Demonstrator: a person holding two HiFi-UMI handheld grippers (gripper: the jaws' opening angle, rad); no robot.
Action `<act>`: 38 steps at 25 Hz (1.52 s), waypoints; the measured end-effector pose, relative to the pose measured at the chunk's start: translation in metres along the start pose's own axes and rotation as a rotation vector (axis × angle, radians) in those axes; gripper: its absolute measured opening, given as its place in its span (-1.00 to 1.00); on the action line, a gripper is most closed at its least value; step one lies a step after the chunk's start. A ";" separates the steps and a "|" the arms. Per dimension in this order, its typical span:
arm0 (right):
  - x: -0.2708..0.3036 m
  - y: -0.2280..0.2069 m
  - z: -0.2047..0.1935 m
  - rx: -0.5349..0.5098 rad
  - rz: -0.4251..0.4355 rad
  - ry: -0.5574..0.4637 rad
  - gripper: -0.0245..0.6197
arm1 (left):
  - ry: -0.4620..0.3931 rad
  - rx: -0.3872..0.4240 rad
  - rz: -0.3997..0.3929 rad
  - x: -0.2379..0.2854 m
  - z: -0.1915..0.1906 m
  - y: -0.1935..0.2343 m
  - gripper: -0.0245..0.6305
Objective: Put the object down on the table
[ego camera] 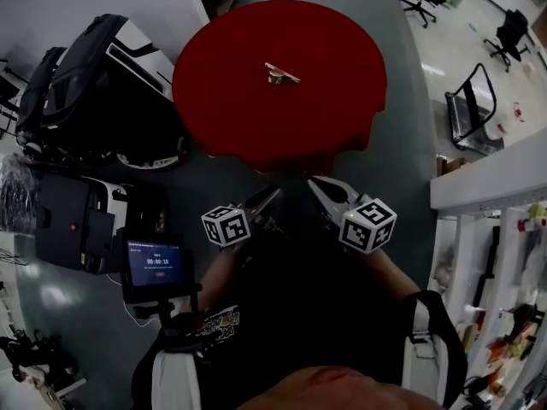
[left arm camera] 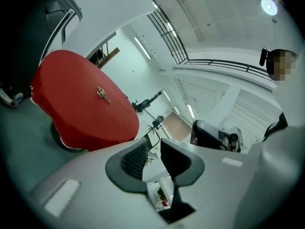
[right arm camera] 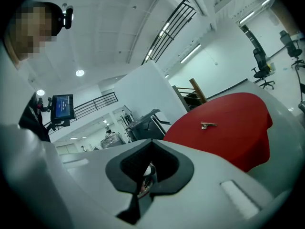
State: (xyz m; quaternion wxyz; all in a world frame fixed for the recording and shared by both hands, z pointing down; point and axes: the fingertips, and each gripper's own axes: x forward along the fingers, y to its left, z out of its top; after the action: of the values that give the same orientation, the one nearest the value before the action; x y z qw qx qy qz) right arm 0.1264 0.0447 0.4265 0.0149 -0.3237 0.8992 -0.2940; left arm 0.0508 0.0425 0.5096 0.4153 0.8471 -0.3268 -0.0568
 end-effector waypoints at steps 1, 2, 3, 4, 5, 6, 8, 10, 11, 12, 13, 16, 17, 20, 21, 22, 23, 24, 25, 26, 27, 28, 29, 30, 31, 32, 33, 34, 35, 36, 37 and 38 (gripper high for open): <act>-0.006 0.002 -0.004 0.010 0.011 0.003 -0.91 | -0.010 0.001 0.014 -0.003 -0.005 -0.003 -0.63; -0.011 0.003 -0.008 0.018 0.020 0.007 -0.91 | -0.022 -0.001 0.026 -0.007 -0.010 -0.006 -0.63; -0.017 0.005 -0.012 0.022 0.025 0.011 -0.91 | -0.033 -0.002 0.038 -0.011 -0.015 -0.009 -0.63; -0.023 0.007 -0.016 0.019 0.027 0.017 -0.91 | -0.040 -0.002 0.049 -0.014 -0.021 -0.013 -0.63; -0.029 0.009 -0.020 0.012 0.028 0.025 -0.91 | -0.044 -0.001 0.057 -0.017 -0.028 -0.017 -0.63; -0.035 0.012 -0.023 0.005 0.031 0.034 -0.91 | -0.042 0.000 0.061 -0.018 -0.034 -0.021 -0.63; -0.041 0.016 -0.027 -0.006 0.036 0.043 -0.91 | -0.026 0.004 0.054 -0.016 -0.041 -0.026 -0.63; -0.048 0.018 -0.029 -0.006 0.030 0.039 -0.91 | -0.006 0.011 0.041 -0.011 -0.045 -0.029 -0.63; -0.051 0.017 -0.031 -0.003 0.023 0.035 -0.91 | 0.005 0.015 0.034 -0.008 -0.047 -0.030 -0.63; -0.054 0.016 -0.032 -0.001 0.014 0.029 -0.91 | 0.017 0.020 0.026 -0.005 -0.049 -0.031 -0.63; -0.056 0.015 -0.033 0.000 0.005 0.023 -0.92 | 0.031 0.028 0.018 -0.002 -0.052 -0.032 -0.63; -0.061 0.013 -0.033 0.009 -0.011 0.006 -0.92 | 0.063 0.059 -0.003 0.005 -0.057 -0.039 -0.63; -0.063 0.014 -0.033 0.012 -0.013 0.003 -0.92 | 0.068 0.068 -0.008 0.005 -0.058 -0.042 -0.63; -0.064 0.021 -0.036 0.005 -0.006 0.006 -0.92 | 0.065 0.089 -0.010 -0.001 -0.059 -0.047 -0.63; -0.063 0.024 -0.037 0.000 -0.001 0.010 -0.92 | 0.060 0.093 -0.007 -0.004 -0.059 -0.048 -0.63; -0.062 0.026 -0.038 -0.004 0.004 0.013 -0.92 | 0.054 0.096 -0.003 -0.007 -0.059 -0.048 -0.63; -0.060 0.027 -0.039 -0.006 0.009 0.016 -0.92 | 0.048 0.100 0.001 -0.009 -0.058 -0.048 -0.63; -0.058 0.026 -0.040 -0.005 0.013 0.018 -0.92 | 0.041 0.104 0.006 -0.010 -0.057 -0.047 -0.63; -0.056 0.026 -0.040 -0.003 0.017 0.019 -0.92 | 0.033 0.107 0.011 -0.012 -0.056 -0.045 -0.63; -0.055 0.026 -0.041 0.000 0.020 0.020 -0.92 | 0.027 0.110 0.018 -0.014 -0.055 -0.044 -0.63; -0.054 0.025 -0.042 0.003 0.023 0.022 -0.92 | 0.022 0.111 0.025 -0.016 -0.055 -0.042 -0.63; -0.053 0.025 -0.043 0.005 0.027 0.025 -0.92 | 0.018 0.111 0.032 -0.017 -0.056 -0.041 -0.63; -0.052 0.025 -0.044 0.007 0.032 0.029 -0.92 | 0.017 0.111 0.038 -0.018 -0.056 -0.040 -0.63; -0.051 0.025 -0.044 0.008 0.037 0.033 -0.92 | 0.017 0.110 0.043 -0.018 -0.057 -0.039 -0.63; -0.050 0.025 -0.044 0.008 0.042 0.036 -0.92 | 0.019 0.108 0.046 -0.018 -0.057 -0.039 -0.63; -0.049 0.024 -0.044 0.008 0.046 0.037 -0.92 | 0.022 0.108 0.047 -0.017 -0.058 -0.039 -0.63; -0.048 0.024 -0.044 0.010 0.047 0.037 -0.92 | 0.025 0.108 0.047 -0.017 -0.059 -0.039 -0.63; -0.048 0.024 -0.044 0.013 0.047 0.036 -0.92 | 0.028 0.108 0.048 -0.017 -0.059 -0.039 -0.63; -0.048 0.023 -0.045 0.018 0.046 0.034 -0.92 | 0.029 0.108 0.049 -0.018 -0.060 -0.039 -0.64; -0.049 0.022 -0.045 0.022 0.044 0.032 -0.92 | 0.028 0.108 0.050 -0.019 -0.060 -0.038 -0.63; -0.049 0.022 -0.045 0.025 0.044 0.031 -0.92 | 0.026 0.108 0.052 -0.019 -0.059 -0.038 -0.64; -0.049 0.022 -0.045 0.027 0.044 0.030 -0.92 | 0.024 0.108 0.054 -0.019 -0.059 -0.037 -0.64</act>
State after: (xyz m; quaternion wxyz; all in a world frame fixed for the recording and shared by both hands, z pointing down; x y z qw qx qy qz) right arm 0.1425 0.1104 0.4443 0.0124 -0.2994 0.9021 -0.3105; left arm 0.0761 0.1098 0.5166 0.3742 0.8598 -0.3469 -0.0175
